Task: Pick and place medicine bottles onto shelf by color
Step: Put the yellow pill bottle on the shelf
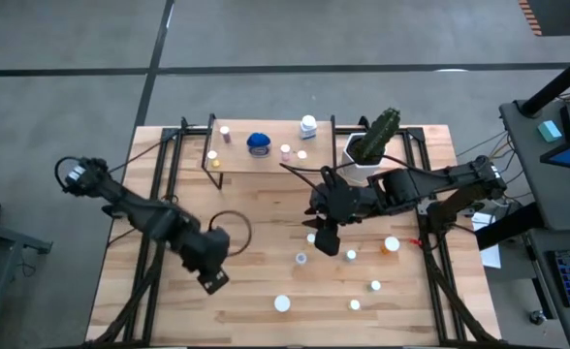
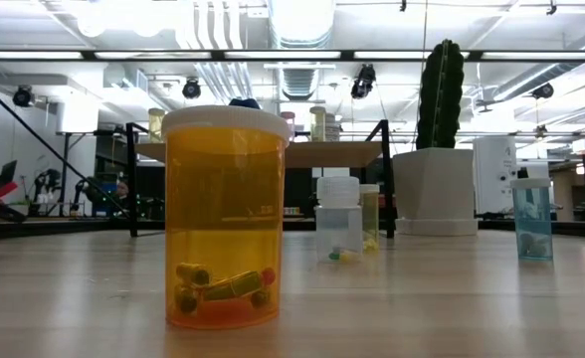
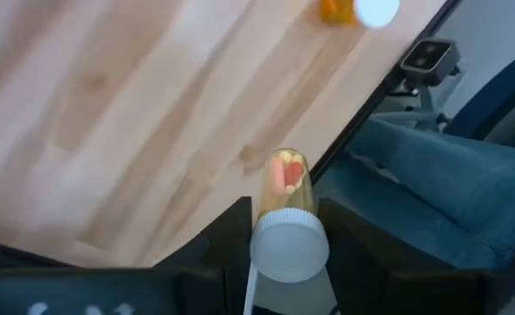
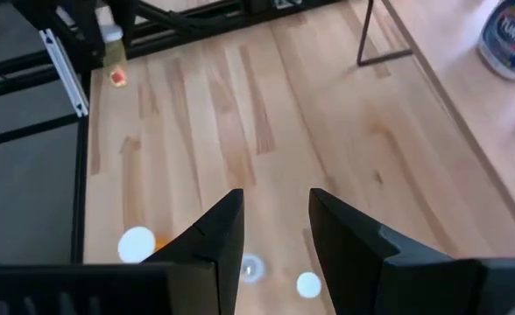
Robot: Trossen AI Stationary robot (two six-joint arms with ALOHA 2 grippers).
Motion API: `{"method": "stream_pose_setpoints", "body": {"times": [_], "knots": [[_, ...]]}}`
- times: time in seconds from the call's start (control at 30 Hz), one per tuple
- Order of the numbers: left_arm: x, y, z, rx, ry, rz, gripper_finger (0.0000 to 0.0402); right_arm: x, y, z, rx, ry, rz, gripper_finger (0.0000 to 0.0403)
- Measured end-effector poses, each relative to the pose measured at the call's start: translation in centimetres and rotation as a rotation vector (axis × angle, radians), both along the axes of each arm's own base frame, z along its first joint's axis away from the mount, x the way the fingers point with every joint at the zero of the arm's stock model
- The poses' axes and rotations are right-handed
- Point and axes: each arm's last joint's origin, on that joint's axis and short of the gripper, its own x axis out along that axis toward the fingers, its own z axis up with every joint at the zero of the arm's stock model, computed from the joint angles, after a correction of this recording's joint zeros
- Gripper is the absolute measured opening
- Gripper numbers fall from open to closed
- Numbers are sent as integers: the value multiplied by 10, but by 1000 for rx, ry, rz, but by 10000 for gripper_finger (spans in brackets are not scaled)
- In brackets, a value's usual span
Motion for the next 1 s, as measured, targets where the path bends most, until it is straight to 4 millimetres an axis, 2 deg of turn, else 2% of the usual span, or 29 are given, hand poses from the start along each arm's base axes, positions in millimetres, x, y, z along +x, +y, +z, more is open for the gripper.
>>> {"method": "stream_pose_setpoints", "body": {"times": [0.27, 0.5, 0.67, 1.0], "knots": [[26, 39, 47, 128, 8, -129, 106, 2, -6, 1, -37, -6, 18, 121], [51, 76, 64, 274, -99, -215, 106, 2, -6, 0, -44, -3, 24, 121], [53, 105, 63, 349, -97, -175, 106, 2, -6, 1, -44, -4, 24, 121], [29, 161, 80, 468, -134, -51, 105, 2, -6, 1, -40, -12, 20, 121]]}}
